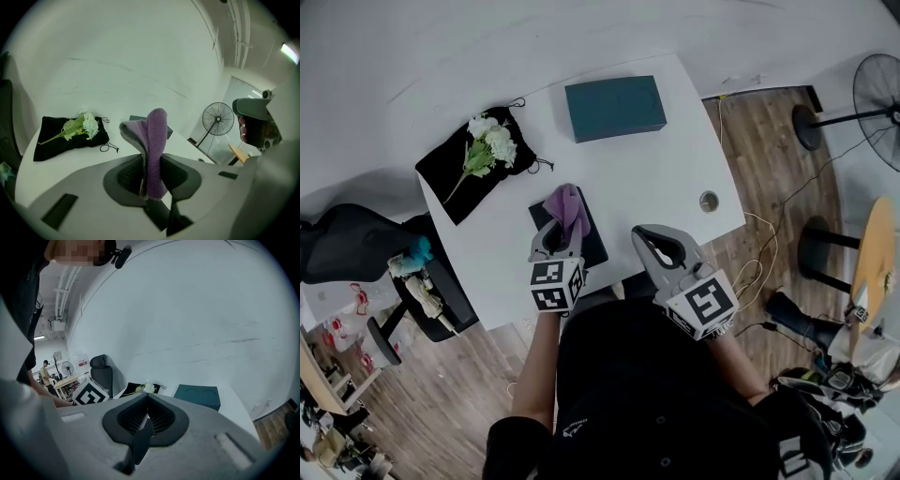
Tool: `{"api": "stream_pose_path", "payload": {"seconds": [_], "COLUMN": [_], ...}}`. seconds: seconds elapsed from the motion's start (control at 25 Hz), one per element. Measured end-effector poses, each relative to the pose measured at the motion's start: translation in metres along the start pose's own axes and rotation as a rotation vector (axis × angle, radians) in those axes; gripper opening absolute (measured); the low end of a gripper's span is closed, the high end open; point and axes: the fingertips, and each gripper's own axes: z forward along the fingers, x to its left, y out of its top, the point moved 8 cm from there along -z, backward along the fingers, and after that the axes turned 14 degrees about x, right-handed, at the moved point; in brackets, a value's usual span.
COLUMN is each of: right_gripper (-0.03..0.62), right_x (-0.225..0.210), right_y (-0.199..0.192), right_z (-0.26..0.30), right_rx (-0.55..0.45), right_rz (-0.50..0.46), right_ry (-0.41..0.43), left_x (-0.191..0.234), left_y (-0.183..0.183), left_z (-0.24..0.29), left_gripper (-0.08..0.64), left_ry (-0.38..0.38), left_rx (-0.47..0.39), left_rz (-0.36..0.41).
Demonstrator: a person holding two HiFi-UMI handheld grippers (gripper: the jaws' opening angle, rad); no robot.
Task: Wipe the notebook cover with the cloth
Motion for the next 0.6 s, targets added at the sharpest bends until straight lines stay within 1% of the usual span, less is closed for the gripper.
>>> {"api": "stream_pose_path", "payload": {"seconds": [0.12,0.28,0.4,0.6], "right_gripper": [0.005,0.005,0.005,0.005], "right_x": [-0.004,-0.014,-0.019,-0.026], "right_y": [0.001,0.002,0.001,0.001], "right_z": [0.003,0.008,0.011,0.020], "right_rx": [0.013,0.026,0.040,0.059], "right_rz": [-0.012,-0.003,-0.005,0.002], "right_ry": [-0.004,-0.008,-0.004,0.010], "left_x": [0.004,0.011,0.018,0.027], "left_y": [0.000,0.003,0.002,0.001], "left_z": [0.013,0.029,0.042,0.062], "left_gripper": [0.091,0.091,0.091,0.091], "left_ry": [-0.003,-0.002,0.015,0.021], "left_rx": [0.028,0.059,0.090,0.138], "left_rz": [-0.036,-0.076,-0.091,-0.119]}}
